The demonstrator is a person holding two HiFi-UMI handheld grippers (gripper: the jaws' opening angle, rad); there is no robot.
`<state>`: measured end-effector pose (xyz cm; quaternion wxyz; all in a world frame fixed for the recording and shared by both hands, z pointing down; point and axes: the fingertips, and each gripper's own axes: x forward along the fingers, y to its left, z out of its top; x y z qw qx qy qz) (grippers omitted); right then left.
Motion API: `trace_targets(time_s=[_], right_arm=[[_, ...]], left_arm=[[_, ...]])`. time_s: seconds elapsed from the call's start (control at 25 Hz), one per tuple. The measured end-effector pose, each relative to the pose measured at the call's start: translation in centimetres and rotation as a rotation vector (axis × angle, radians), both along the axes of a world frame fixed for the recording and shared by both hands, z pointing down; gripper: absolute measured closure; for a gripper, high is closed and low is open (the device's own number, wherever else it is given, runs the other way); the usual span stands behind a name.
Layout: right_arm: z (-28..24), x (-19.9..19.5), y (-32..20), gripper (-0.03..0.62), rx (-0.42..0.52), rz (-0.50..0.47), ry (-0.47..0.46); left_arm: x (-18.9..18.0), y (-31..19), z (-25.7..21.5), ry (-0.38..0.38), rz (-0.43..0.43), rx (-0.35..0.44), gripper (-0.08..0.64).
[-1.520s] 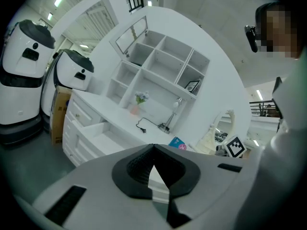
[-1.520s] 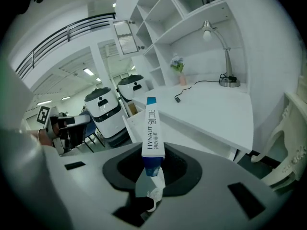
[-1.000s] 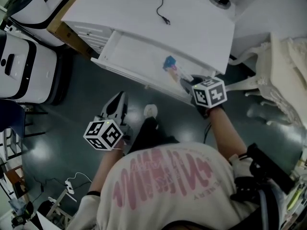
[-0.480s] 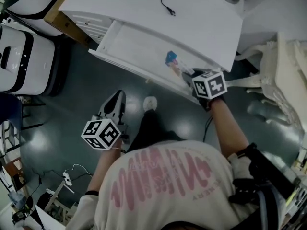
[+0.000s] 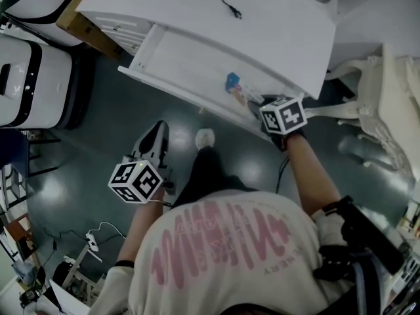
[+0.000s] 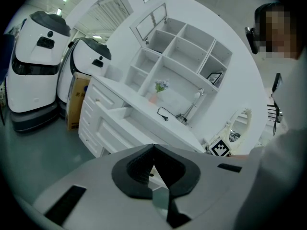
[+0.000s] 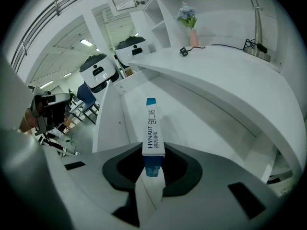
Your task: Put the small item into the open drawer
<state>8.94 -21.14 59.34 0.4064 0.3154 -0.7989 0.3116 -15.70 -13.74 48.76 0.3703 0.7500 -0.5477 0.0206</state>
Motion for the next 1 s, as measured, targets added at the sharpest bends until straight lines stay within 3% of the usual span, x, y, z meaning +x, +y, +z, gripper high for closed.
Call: trace_targets(time_s=[0.4,1.0], right_arm=[[1.8,-0.1,-0.1,0.495,-0.1,0.026,-0.026],[4.0,-0.3,0.3,0.494,-0.21,-0.037,0.026]], left_arm=[[-0.4,-0.5,1.1,0.008,0.006,-0.015,0.531],[-0.8,0.5,2.8,0.021,-0.001,-0.039,0.531]])
